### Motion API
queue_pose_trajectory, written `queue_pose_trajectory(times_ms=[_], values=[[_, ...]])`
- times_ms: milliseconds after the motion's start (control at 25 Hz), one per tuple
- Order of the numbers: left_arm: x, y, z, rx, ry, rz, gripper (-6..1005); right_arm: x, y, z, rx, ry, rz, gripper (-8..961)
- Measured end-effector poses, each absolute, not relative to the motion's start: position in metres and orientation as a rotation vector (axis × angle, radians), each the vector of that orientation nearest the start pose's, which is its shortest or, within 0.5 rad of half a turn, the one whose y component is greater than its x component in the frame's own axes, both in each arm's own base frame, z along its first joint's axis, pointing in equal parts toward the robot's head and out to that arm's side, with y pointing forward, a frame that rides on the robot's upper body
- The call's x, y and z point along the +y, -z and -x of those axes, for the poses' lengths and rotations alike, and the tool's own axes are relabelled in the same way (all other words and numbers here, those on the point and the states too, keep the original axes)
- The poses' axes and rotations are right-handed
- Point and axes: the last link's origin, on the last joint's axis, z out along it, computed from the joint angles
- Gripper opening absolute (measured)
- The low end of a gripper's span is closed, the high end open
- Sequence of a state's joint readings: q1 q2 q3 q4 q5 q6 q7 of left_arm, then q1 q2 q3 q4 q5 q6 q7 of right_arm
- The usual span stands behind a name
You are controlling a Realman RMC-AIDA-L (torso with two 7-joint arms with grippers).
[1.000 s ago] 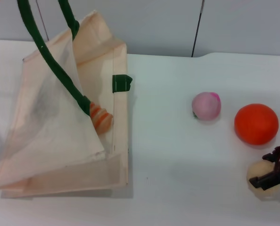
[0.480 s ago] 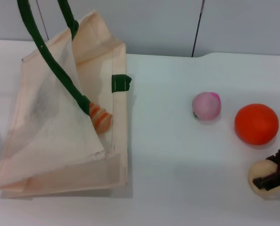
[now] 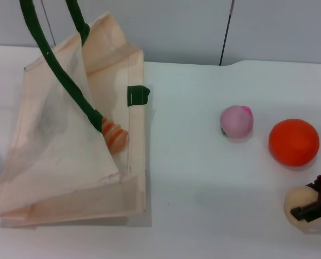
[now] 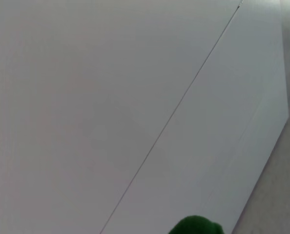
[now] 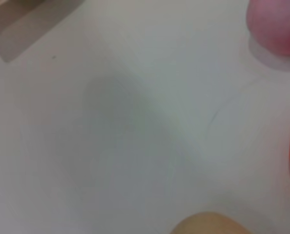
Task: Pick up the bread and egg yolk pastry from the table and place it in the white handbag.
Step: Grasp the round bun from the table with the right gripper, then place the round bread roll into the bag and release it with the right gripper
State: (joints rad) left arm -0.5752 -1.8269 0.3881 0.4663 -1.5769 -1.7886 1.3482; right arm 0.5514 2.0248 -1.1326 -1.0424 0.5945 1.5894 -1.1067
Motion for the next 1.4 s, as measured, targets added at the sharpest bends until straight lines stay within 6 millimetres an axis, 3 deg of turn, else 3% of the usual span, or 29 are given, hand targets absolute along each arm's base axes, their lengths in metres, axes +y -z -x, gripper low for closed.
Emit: queue_pose_trajectory(times_ms=[320, 640, 760, 1000, 1120, 1200, 1400], values=[[0.357, -0.156, 0.254, -0.911, 1.532, 2.220, 119, 0.335, -0.023, -0.267, 0.851, 0.472, 2.832, 744], [0.357, -0.156, 0.254, -0.911, 1.532, 2.220, 120, 0.342, -0.041, -0.256, 0.802, 0.313, 2.821, 702], [0.357, -0.156, 0.254, -0.910, 1.534, 2.222, 120, 0.348, -0.047, -0.238, 0.725, 0.193, 2.836, 698], [0.364, -0.150, 0.242, -0.907, 1.558, 2.262, 119, 0.371, -0.042, -0.180, 0.495, -0.023, 2.911, 692], [0.370, -0.147, 0.231, -0.893, 1.568, 2.302, 119, 0.383, -0.029, -0.151, 0.388, -0.056, 2.956, 689], [0.373, -0.144, 0.224, -0.881, 1.574, 2.335, 119, 0.396, -0.010, -0.127, 0.316, -0.080, 2.973, 687], [0.378, -0.138, 0.211, -0.876, 1.565, 2.404, 120, 0.406, 0.015, -0.112, 0.262, -0.091, 2.995, 682]])
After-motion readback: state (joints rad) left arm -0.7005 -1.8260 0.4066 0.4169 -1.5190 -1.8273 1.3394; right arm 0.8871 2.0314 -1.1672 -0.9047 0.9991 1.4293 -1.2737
